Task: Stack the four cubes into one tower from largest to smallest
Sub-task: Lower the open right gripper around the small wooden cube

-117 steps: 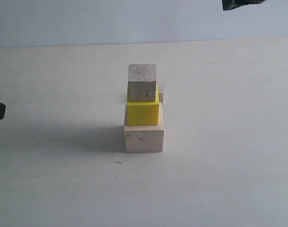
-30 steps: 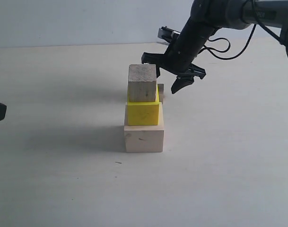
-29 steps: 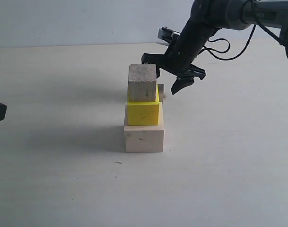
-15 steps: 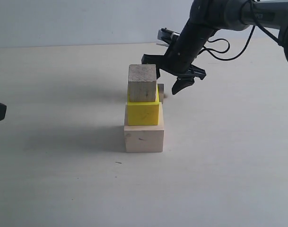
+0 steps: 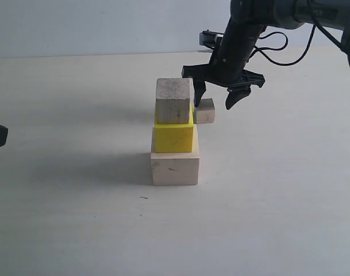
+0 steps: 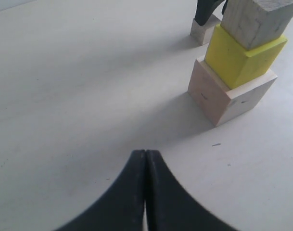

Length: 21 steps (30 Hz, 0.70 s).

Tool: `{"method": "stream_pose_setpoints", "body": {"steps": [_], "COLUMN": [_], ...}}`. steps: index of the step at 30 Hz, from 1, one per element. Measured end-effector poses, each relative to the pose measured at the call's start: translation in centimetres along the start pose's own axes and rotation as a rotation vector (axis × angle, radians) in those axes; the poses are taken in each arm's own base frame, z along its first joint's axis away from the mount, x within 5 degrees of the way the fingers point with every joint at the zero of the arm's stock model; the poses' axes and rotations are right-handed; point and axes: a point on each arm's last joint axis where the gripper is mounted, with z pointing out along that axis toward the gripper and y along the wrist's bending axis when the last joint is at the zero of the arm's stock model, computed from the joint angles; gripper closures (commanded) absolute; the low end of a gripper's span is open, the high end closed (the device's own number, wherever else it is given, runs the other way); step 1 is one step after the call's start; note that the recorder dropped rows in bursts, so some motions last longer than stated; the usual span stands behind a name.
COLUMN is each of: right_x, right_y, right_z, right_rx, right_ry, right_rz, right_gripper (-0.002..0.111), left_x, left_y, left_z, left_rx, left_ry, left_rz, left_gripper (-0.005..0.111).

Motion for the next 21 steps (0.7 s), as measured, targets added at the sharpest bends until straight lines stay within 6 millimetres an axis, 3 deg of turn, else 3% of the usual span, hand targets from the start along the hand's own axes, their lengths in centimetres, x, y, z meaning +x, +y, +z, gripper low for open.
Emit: {"method": "stream_pose_setpoints", "body": {"steps": [10,21], "right_x": [-0.1,0.0], "right_y": [-0.4,0.5], "right_z": [-0.4,-2.0], "right_rx": [-0.012,-0.109], "right_ry": [0.005,-0.015], "right_rz": [-0.006,-0.058], "right_gripper": [0.039,0.04], "left_x": [0.0,0.0], "left_y": [0.0,0.0], "left_z": [0.0,0.0], "left_rx": [0.0,0.0], "left_ry": [0.0,0.0], "left_rz": [0.0,0.0], "left_gripper": [0.107,0.107]}}
